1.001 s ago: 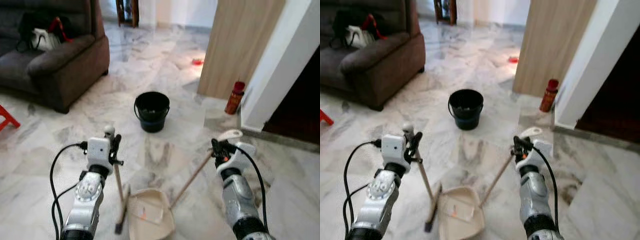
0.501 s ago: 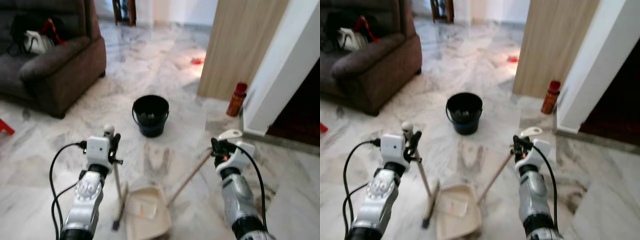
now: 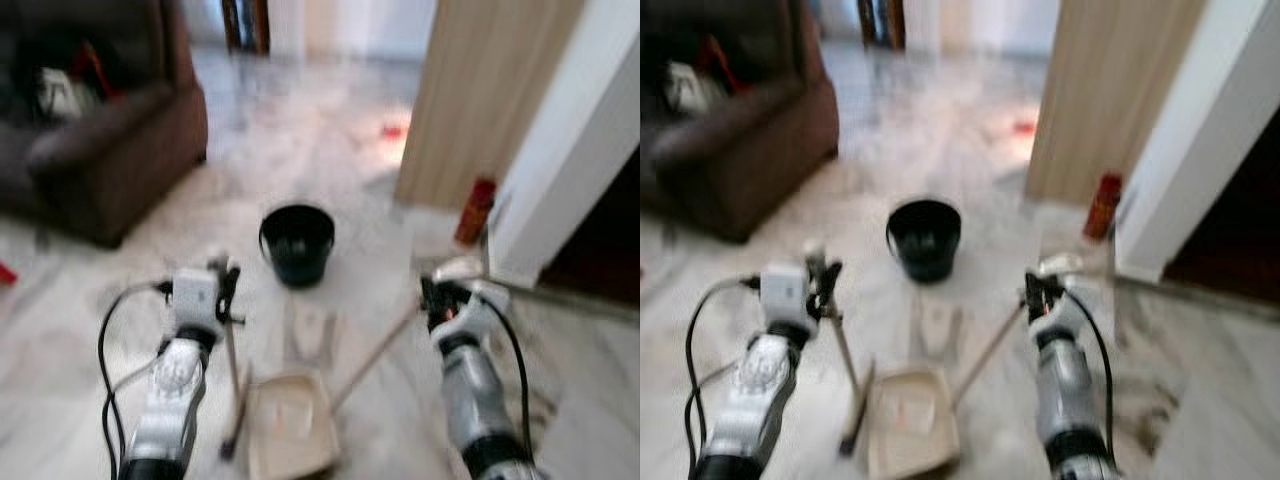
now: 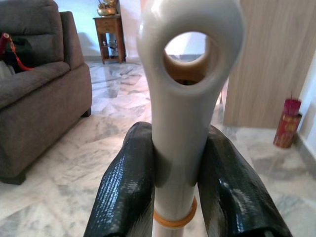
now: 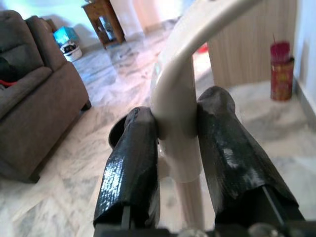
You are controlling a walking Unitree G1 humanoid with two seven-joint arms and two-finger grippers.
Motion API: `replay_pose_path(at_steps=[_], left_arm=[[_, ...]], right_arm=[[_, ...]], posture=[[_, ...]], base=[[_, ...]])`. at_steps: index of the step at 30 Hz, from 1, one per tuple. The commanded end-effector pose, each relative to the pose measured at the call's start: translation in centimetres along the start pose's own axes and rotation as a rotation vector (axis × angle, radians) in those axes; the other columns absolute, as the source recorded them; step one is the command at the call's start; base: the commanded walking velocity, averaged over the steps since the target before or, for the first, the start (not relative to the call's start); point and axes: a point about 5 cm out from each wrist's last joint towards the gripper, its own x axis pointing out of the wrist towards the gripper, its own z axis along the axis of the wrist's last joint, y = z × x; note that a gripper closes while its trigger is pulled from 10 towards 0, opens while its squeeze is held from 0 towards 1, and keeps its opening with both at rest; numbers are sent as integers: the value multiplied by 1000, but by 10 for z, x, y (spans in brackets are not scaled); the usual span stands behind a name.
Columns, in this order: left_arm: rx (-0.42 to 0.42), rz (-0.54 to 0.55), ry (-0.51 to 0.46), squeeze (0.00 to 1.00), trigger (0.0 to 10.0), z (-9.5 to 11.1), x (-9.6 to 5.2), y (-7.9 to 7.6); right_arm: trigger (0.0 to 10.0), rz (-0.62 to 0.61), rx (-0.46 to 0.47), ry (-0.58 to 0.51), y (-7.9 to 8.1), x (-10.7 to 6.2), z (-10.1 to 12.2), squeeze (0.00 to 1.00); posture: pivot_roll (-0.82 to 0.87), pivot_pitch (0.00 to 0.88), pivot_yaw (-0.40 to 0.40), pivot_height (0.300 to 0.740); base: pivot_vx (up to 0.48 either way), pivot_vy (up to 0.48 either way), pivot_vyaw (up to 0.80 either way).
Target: Sweep floor
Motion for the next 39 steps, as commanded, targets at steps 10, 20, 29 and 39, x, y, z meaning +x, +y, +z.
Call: replay_pose_path(at_steps=[10, 20, 29, 39], left_arm=[[9, 7, -33, 0, 10000, 7, 2, 3], [19, -4, -34, 0, 10000, 8, 2, 2], [15, -6, -34, 0, 10000, 7, 1, 1], [19, 18, -43, 0, 10000, 7, 4, 3]], right_arm=[[10000, 32, 15, -37, 10, 5, 8, 0], [10000, 36, 16, -37, 11, 5, 7, 0], [10000, 37, 14, -40, 10, 5, 7, 0], [10000, 57, 10, -20, 11, 4, 4, 0]], posture=[[37, 0, -18, 740], [37, 0, -15, 740], [38, 0, -19, 740], [74, 0, -49, 740]], base=[[338, 0, 0], [340, 0, 0], [341, 0, 0], [342, 0, 0]])
